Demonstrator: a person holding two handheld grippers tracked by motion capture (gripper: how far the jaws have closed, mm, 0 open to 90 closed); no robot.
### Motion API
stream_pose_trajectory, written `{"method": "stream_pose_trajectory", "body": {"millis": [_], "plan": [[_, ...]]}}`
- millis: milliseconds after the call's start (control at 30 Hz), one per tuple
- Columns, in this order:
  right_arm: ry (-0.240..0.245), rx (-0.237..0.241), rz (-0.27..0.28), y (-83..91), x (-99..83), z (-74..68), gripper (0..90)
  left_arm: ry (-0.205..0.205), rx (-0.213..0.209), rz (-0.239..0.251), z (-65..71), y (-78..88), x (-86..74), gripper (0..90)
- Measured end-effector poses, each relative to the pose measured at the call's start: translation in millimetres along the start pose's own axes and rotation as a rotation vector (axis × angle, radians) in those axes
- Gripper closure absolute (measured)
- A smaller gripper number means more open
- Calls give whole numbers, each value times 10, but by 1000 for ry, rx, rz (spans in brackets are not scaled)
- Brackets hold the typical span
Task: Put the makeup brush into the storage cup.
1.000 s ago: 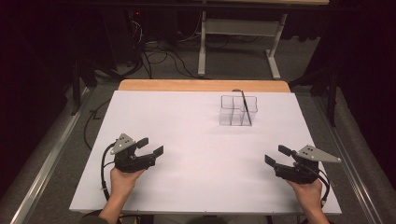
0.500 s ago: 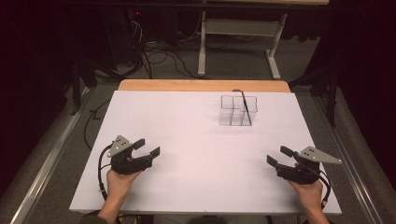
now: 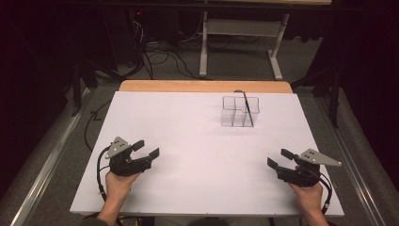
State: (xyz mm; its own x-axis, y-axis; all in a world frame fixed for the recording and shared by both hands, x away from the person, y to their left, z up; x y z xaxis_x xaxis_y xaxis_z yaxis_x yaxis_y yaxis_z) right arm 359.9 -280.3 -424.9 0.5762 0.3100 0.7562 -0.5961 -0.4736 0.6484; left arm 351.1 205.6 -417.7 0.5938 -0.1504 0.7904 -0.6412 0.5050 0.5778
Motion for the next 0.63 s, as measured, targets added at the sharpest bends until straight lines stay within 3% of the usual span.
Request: {"method": "stream_pose_trajectory", "body": {"millis": [100,633], "plan": [[-17,0,1,2,-13,20,309,-10,19,5,10,26,-6,275],[-41,1,6,9,-17,65,301,-3,8,14,11,33,0,276]]}}
Point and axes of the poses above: each handheld gripper's, and its own axes: y roughly backward along the jaws, x roughly out of its top, z roughly to its right, the point moved 4 cm from there along -y, roughly forward along the jaws, and after that the axes turned 14 degrees about -z, right-handed, at the moved point
